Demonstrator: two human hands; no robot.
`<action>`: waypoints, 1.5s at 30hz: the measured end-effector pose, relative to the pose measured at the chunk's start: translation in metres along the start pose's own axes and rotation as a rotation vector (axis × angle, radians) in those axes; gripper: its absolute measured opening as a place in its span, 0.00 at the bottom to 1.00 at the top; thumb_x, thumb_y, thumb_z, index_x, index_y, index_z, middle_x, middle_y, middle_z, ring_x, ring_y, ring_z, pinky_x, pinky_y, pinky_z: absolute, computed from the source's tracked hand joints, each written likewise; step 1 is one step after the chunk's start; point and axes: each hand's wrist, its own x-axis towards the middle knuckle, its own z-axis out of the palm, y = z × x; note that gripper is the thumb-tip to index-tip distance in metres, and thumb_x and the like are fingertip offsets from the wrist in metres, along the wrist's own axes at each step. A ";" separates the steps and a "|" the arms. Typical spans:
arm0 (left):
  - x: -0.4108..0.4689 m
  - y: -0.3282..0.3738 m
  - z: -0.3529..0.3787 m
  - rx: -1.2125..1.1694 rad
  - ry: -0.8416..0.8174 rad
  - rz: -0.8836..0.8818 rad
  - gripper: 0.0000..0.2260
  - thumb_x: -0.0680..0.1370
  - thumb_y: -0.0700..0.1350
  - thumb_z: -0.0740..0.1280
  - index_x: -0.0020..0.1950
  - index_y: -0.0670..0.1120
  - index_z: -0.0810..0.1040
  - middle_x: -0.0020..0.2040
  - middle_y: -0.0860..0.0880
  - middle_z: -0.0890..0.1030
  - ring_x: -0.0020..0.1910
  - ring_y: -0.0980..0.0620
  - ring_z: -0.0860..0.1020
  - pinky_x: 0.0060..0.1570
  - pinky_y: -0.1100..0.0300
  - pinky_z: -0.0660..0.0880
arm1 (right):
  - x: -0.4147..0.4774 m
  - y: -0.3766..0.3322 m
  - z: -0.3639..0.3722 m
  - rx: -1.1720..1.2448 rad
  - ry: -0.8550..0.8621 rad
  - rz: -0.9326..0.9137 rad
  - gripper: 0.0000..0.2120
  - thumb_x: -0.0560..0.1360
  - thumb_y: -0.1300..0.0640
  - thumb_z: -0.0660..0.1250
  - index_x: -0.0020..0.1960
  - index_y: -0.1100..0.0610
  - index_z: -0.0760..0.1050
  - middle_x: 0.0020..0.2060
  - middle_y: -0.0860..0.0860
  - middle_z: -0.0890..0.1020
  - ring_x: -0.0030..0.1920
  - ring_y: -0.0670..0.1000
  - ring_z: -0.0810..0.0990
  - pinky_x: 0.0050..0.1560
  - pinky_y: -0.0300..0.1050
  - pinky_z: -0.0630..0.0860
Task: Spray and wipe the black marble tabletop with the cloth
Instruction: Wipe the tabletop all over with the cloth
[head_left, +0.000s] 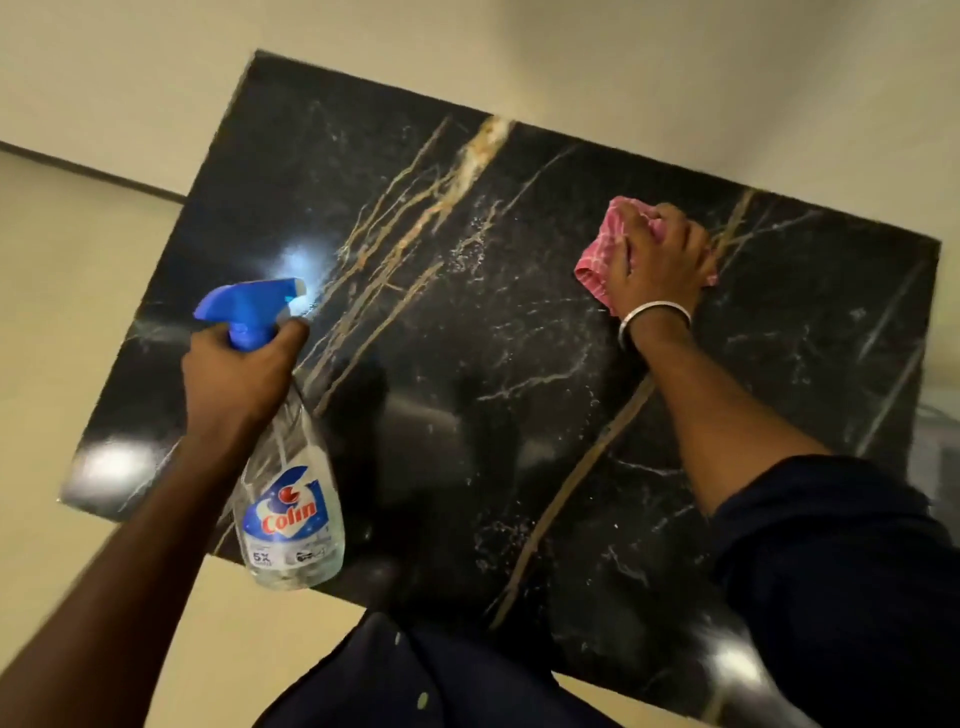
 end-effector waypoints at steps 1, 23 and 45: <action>0.002 0.006 0.006 -0.004 -0.021 0.023 0.07 0.74 0.51 0.70 0.41 0.51 0.74 0.38 0.44 0.78 0.35 0.48 0.77 0.42 0.48 0.78 | -0.005 0.023 -0.003 -0.006 0.001 0.054 0.21 0.78 0.47 0.58 0.70 0.40 0.66 0.69 0.55 0.69 0.65 0.62 0.68 0.64 0.62 0.65; -0.003 0.004 -0.048 0.013 -0.211 0.282 0.07 0.76 0.48 0.71 0.45 0.46 0.76 0.33 0.51 0.78 0.26 0.62 0.77 0.30 0.67 0.70 | -0.234 -0.142 -0.014 0.046 -0.182 0.184 0.30 0.74 0.37 0.56 0.75 0.42 0.61 0.70 0.57 0.67 0.69 0.63 0.63 0.61 0.70 0.63; -0.009 -0.007 -0.087 -0.075 -0.339 0.421 0.10 0.76 0.49 0.70 0.47 0.43 0.77 0.37 0.42 0.80 0.36 0.42 0.80 0.43 0.47 0.80 | -0.350 0.020 -0.059 -0.085 -0.225 0.741 0.28 0.80 0.44 0.54 0.78 0.50 0.56 0.74 0.59 0.63 0.72 0.66 0.61 0.68 0.70 0.64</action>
